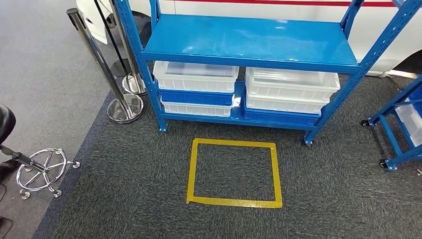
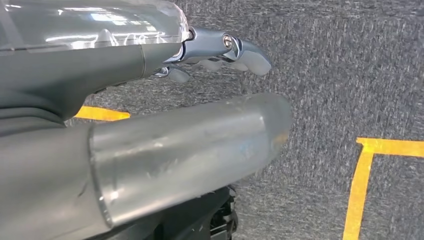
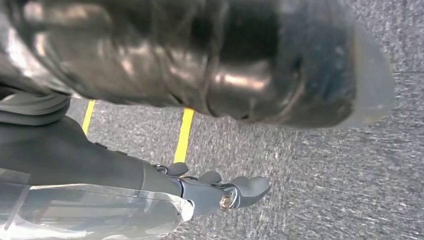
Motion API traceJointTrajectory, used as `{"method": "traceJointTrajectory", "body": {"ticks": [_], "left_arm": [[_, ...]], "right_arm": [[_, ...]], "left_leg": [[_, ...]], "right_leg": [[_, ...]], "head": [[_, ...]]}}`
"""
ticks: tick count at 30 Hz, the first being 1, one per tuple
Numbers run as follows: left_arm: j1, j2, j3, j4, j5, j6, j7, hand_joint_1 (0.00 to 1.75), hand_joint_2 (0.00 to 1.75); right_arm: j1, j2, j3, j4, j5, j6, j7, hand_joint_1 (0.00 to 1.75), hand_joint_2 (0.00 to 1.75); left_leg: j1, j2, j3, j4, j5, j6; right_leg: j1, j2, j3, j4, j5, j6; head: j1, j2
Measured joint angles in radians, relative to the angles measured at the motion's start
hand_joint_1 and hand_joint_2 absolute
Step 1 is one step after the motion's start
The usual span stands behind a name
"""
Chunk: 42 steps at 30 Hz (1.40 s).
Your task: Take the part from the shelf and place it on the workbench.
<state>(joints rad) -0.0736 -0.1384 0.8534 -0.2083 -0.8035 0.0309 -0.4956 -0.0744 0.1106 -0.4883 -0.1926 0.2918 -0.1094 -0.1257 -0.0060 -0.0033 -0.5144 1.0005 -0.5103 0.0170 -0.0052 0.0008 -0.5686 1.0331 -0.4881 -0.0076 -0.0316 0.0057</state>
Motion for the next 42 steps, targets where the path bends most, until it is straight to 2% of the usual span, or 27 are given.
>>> {"method": "traceJointTrajectory", "body": {"ticks": [3,4,6,7,8,9,11,12,13,15,17,18,20,21,22,24,25,26,28,30,31,34,36,39,40,41,42], "left_arm": [[-0.003,0.001,0.0,-0.001,-0.007,0.0,-0.004,0.0,0.0],[-0.002,0.001,0.0,-0.001,-0.01,0.001,-0.004,0.0,0.0],[-0.001,0.001,0.0,-0.001,-0.013,0.001,-0.005,0.0,0.0],[0.002,0.001,0.0,-0.001,-0.014,0.001,-0.005,0.0,0.0],[0.004,0.001,0.0,-0.001,-0.015,0.002,-0.005,0.0,0.0],[0.006,0.001,0.0,-0.001,-0.015,0.002,-0.005,0.0,0.0],[0.009,0.001,0.0,-0.001,-0.016,0.003,-0.005,0.0,0.0],[0.012,0.001,0.0,-0.001,-0.016,0.003,-0.005,0.0,0.0],[0.012,0.001,0.0,0.0,-0.016,0.004,-0.005,0.0,0.0],[0.012,0.0,0.0,0.0,-0.017,0.004,-0.006,0.0,0.0],[0.009,0.0,0.0,0.0,-0.017,0.007,-0.007,0.0,0.0],[0.009,0.0,0.0,0.0,-0.017,0.009,-0.007,0.0,0.0],[0.009,0.0,0.0,0.0,-0.016,0.014,-0.008,0.0,0.0],[0.008,0.0,0.0,0.0,-0.014,0.016,-0.008,0.0,0.0],[0.006,0.0,0.001,0.0,-0.012,0.017,-0.008,0.0,0.0],[0.004,0.0,0.004,0.0,-0.008,0.019,-0.008,0.0,0.0],[0.005,-0.001,0.005,0.0,-0.007,0.019,-0.009,0.0,0.0],[0.007,-0.001,0.006,0.0,-0.007,0.019,-0.01,0.0,0.0],[0.011,-0.004,0.007,0.001,-0.007,0.019,-0.014,0.0,0.0],[0.01,-0.007,0.009,0.002,-0.007,0.02,-0.016,0.0,0.0],[0.008,-0.008,0.01,0.003,-0.007,0.02,-0.016,0.0,0.0],[0.001,-0.007,0.014,0.003,-0.007,0.023,-0.019,0.0,0.0],[-0.003,-0.006,0.016,0.003,-0.007,0.024,-0.021,0.0,0.0],[-0.003,-0.007,0.02,0.003,-0.008,0.024,-0.022,0.0,0.0],[-0.001,-0.007,0.021,0.003,-0.009,0.024,-0.022,0.0,0.0],[0.0,-0.007,0.021,0.003,-0.009,0.024,-0.023,0.0,0.0],[0.001,-0.007,0.022,0.003,-0.01,0.024,-0.023,0.0,0.0]], "right_arm": [[0.003,0.002,0.0,0.0,0.0,0.001,-0.001,0.0,0.0],[0.004,0.002,0.0,0.0,0.0,0.001,-0.001,0.0,0.0],[0.004,0.002,-0.002,0.0,0.0,0.003,-0.002,0.0,0.0],[0.004,0.002,-0.003,0.0,0.0,0.004,-0.002,0.0,0.0],[0.005,0.002,-0.004,0.0,0.0,0.005,-0.002,0.0,0.0],[0.007,0.002,-0.005,0.0,0.0,0.006,-0.001,0.0,0.0],[0.011,0.002,-0.005,0.0,0.0,0.006,-0.001,0.0,0.0],[0.011,0.002,-0.006,0.0,0.0,0.006,-0.001,0.0,0.0],[0.011,0.002,-0.006,0.001,0.0,0.006,-0.001,0.0,0.0],[0.007,0.002,-0.007,0.001,0.0,0.008,-0.002,0.0,0.0],[0.001,0.002,-0.007,-0.001,0.0,0.02,-0.013,0.0,0.0],[-0.001,0.002,-0.007,-0.002,0.0,0.03,-0.021,0.0,0.0],[-0.003,0.002,-0.007,-0.003,0.0,0.047,-0.036,0.0,0.0],[-0.003,0.001,-0.007,-0.003,0.002,0.053,-0.042,0.0,0.0],[-0.003,0.001,-0.007,-0.003,0.003,0.058,-0.048,0.0,0.0],[-0.001,0.001,-0.007,-0.003,0.006,0.07,-0.059,0.0,0.0],[0.001,0.0,-0.007,-0.003,0.007,0.074,-0.063,0.0,0.0],[0.004,0.0,-0.007,-0.003,0.008,0.077,-0.066,0.0,0.0],[0.013,-0.002,-0.009,-0.003,0.008,0.078,-0.07,0.0,0.0],[0.017,-0.005,-0.013,-0.002,0.008,0.079,-0.073,0.0,0.0],[0.017,-0.006,-0.014,-0.001,0.008,0.079,-0.074,0.0,0.0],[0.013,-0.006,-0.015,-0.002,0.008,0.077,-0.086,0.0,0.0],[0.011,-0.006,-0.018,-0.002,0.008,0.076,-0.095,0.0,0.0],[0.006,-0.007,-0.022,-0.002,0.01,0.075,-0.101,0.0,0.0],[0.006,-0.007,-0.022,-0.002,0.012,0.075,-0.102,0.0,0.0],[0.006,-0.007,-0.022,-0.002,0.013,0.075,-0.102,0.0,0.0],[0.006,-0.007,-0.022,-0.002,0.014,0.075,-0.102,0.0,0.0]], "left_leg": [[0.003,0.002,-0.006,0.048,-0.027,-0.019],[0.006,0.003,-0.034,0.104,-0.047,-0.025],[0.012,0.003,-0.127,0.249,-0.09,-0.036],[0.014,0.003,-0.171,0.302,-0.094,-0.039],[0.015,0.003,-0.2,0.321,-0.077,-0.04],[0.015,0.003,-0.21,0.299,-0.035,-0.038],[0.014,0.003,-0.188,0.175,0.073,-0.029],[0.01,0.003,-0.172,0.125,0.108,-0.022],[0.005,0.003,-0.156,0.089,0.116,-0.013],[-0.004,0.003,-0.13,0.065,0.086,0.002],[-0.002,0.001,-0.092,0.035,0.06,0.018],[0.0,0.0,-0.066,0.019,0.052,0.025],[0.005,0.002,-0.01,-0.013,0.042,0.033],[0.006,0.002,0.015,-0.026,0.035,0.035],[0.006,0.0,0.035,-0.035,0.027,0.036],[0.006,-0.006,0.075,-0.047,0.003,0.035],[0.005,-0.009,0.096,-0.05,-0.011,0.034],[0.005,-0.011,0.115,-0.051,-0.026,0.032],[0.003,-0.012,0.151,-0.049,-0.059,0.029],[-0.002,-0.014,0.17,-0.046,-0.092,0.02],[-0.003,-0.014,0.177,-0.042,-0.101,0.015],[-0.002,-0.011,0.17,0.0,-0.101,0.0],[0.001,-0.008,0.113,0.098,-0.123,-0.012],[0.01,-0.005,0.001,0.244,-0.2,-0.027],[0.012,-0.005,-0.018,0.248,-0.198,-0.029],[0.012,-0.006,-0.023,0.223,-0.169,-0.027],[0.011,-0.008,-0.017,0.172,-0.121,-0.023]], "right_leg": [[-0.008,0.0,0.029,-0.016,-0.014,-0.016],[-0.01,-0.001,0.041,-0.02,-0.02,-0.02],[-0.011,-0.002,0.061,-0.021,-0.037,-0.023],[-0.01,-0.001,0.073,-0.021,-0.047,-0.022],[-0.01,0.0,0.087,-0.021,-0.059,-0.021],[-0.01,0.0,0.104,-0.021,-0.072,-0.019],[-0.011,0.001,0.141,-0.024,-0.102,-0.013],[-0.011,0.001,0.155,-0.027,-0.116,-0.008],[-0.012,0.002,0.166,-0.032,-0.126,-0.002],[-0.013,0.002,0.186,-0.046,-0.133,0.013],[-0.014,0.002,0.19,-0.016,-0.105,0.026],[-0.014,0.002,0.173,0.034,-0.075,0.03],[-0.014,0.002,0.092,0.171,-0.041,0.036],[-0.015,0.002,0.043,0.225,-0.058,0.037],[-0.014,0.002,-0.003,0.257,-0.099,0.037],[-0.012,0.002,-0.073,0.261,-0.183,0.035],[-0.01,0.002,-0.094,0.235,-0.192,0.033],[-0.008,0.002,-0.106,0.197,-0.17,0.03],[0.002,0.002,-0.118,0.089,-0.017,0.016],[0.01,0.005,-0.122,0.03,0.096,0.001],[0.011,0.006,-0.122,0.029,0.105,-0.003],[0.006,0.008,-0.106,0.026,0.087,-0.018],[0.002,0.008,-0.093,0.016,0.08,-0.028],[0.002,0.018,-0.08,0.013,0.066,-0.032],[0.002,0.025,-0.075,0.014,0.061,-0.031],[0.002,0.032,-0.069,0.015,0.056,-0.03],[0.003,0.039,-0.062,0.016,0.052,-0.028]], "head": [[-0.001,0.0],[-0.001,0.0],[-0.001,0.0],[-0.001,0.0],[-0.001,0.0],[-0.001,0.0],[-0.001,0.0],[-0.001,0.0],[-0.001,0.0],[-0.001,0.0],[-0.001,0.0],[-0.001,0.0],[0.0,0.0],[-0.001,0.0],[-0.001,0.0],[-0.001,0.0],[0.0,0.0],[0.0,0.0],[0.0,0.0],[-0.001,0.0],[-0.001,0.0],[0.0,0.0],[0.0,0.0],[0.0,0.0],[-0.001,0.0],[-0.001,0.0],[-0.001,0.0]]}}
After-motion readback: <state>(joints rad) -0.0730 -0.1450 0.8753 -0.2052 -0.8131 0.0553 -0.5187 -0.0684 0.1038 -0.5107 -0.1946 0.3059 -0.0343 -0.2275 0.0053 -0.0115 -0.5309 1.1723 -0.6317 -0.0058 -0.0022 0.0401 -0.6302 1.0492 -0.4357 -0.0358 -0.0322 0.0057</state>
